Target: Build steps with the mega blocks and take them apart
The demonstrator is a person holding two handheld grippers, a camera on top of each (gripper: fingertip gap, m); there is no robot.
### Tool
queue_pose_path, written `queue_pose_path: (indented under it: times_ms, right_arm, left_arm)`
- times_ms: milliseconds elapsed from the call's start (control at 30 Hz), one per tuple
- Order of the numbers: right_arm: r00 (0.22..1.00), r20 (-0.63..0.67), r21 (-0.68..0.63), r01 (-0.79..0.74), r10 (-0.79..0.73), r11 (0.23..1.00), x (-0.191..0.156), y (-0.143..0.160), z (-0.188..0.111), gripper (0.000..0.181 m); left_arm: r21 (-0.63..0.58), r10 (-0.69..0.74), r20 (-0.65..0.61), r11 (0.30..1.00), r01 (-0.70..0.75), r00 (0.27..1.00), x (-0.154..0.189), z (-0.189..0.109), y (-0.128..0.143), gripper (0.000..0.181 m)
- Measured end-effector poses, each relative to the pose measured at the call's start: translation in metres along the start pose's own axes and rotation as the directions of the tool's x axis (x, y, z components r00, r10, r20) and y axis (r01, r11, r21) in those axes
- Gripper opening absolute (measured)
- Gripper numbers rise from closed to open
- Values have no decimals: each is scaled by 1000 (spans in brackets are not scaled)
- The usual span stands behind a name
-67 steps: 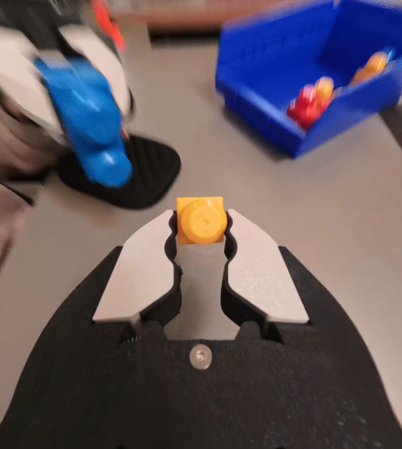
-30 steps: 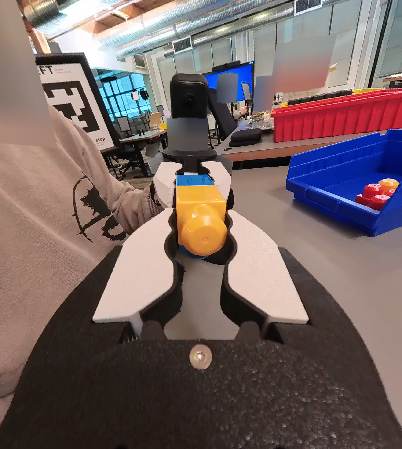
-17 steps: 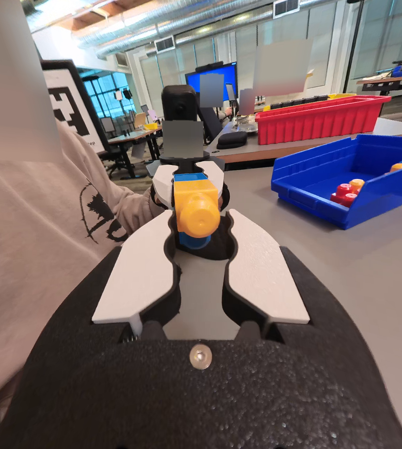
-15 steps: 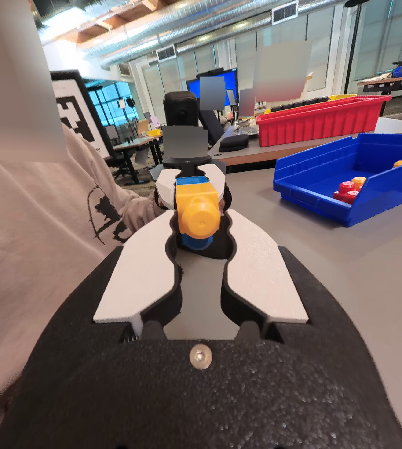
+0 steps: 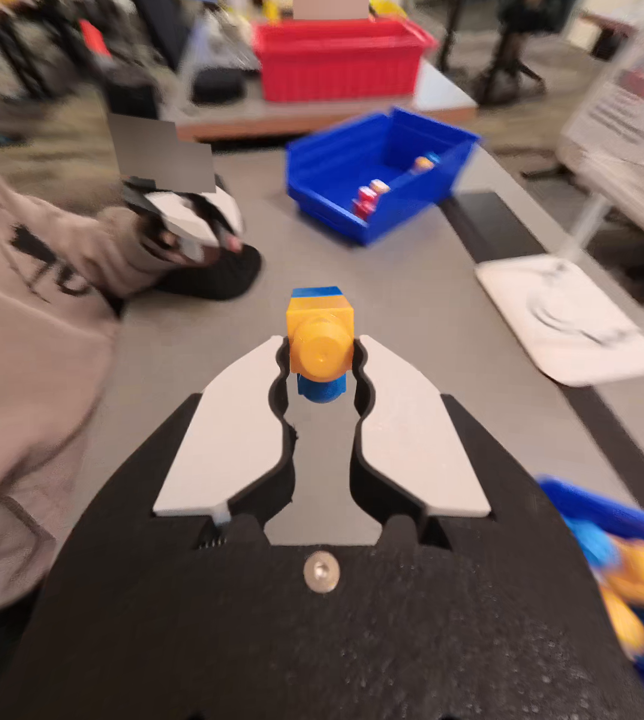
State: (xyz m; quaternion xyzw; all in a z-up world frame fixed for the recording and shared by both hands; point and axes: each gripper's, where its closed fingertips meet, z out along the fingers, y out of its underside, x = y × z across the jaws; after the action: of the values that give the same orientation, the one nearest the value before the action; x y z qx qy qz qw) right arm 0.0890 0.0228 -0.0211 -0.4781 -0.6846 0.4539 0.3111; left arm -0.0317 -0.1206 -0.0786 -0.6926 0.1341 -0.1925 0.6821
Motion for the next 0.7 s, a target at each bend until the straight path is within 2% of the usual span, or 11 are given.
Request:
queue_pose_path:
  times_ms: [67, 200, 367, 533, 700]
  right_arm:
    - [991, -134, -131, -16, -1, 991, 41, 8, -35, 31]
    - [930, -367, -375, -118, -31, 919, 122, 35, -102, 31]
    - [860, -507, -531, -262, -55, 806, 198, 78, -159, 31]
    - [834, -550, -609, -360, -48, 706, 254, 132, -182, 31]
    - [843, -538, -663, -409, -20, 627, 292, 182, -179, 31]
  left_arm:
    - [10, -15, 41, 1000, 14, 999, -11, -4, 2, 0]
    - [4, -35, 84, 999, 35, 996, -25, -6, 8, 0]
    - [-27, -7, 156, 1000, 11, 988, -41, -6, 22, 0]
    - [-16, -12, 227, 1000, 16, 974, -57, -10, 27, 0]
    - [-15, 37, 320, 999, -34, 947, -68, -13, 27, 0]
